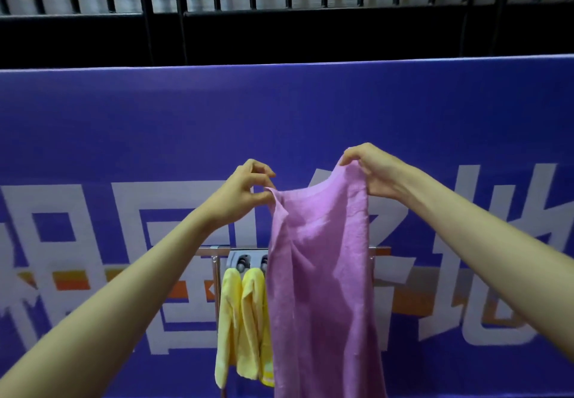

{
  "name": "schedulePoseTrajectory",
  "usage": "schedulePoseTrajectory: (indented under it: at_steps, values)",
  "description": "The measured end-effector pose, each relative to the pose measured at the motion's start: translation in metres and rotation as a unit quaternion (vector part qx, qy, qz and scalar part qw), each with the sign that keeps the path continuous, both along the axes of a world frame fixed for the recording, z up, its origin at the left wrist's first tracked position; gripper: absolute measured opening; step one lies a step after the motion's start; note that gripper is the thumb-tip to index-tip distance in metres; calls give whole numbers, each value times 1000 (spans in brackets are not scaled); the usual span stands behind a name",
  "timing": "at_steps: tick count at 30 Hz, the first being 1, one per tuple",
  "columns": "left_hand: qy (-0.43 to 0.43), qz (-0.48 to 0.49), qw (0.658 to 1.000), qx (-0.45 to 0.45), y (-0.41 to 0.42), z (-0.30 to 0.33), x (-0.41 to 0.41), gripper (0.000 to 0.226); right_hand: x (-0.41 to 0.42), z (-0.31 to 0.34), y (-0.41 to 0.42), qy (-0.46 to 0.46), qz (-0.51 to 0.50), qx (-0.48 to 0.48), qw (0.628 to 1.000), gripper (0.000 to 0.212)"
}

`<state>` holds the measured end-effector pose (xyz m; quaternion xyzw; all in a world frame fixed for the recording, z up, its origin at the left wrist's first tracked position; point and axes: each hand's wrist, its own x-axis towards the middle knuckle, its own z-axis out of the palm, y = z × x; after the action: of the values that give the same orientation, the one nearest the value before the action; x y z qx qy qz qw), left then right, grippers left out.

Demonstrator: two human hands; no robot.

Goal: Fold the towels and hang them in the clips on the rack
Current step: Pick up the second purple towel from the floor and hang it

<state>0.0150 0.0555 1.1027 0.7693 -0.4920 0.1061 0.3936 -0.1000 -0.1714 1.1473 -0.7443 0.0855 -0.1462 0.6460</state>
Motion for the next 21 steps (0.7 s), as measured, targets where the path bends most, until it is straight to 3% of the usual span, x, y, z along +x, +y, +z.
schedulePoseTrajectory:
  at_steps: [3, 5, 8, 11, 14, 21]
  values:
    - [91, -34, 995, -28, 0, 5, -7, 25, -4, 0, 4, -12, 35, 29, 999, 20]
    - [114, -52, 991, -54, 0, 6, -10, 15, -2, -3, 6, -29, 24, 35, 999, 27]
    - [95, -57, 991, -73, 1, 7, -15, 14, 3, -11, 3, -56, 33, 25, 998, 31]
    - [74, -35, 992, -100, 1, 9, -17, 14, 4, -18, 2, -79, 60, 0, 995, 13]
    - [53, 10, 991, -122, -1, 13, -20, 15, 4, -23, 7, -111, 43, 0, 993, 10]
    - [31, 66, 989, -132, -3, 23, -28, 25, 6, -31, 23, -190, 8, -86, 978, 26]
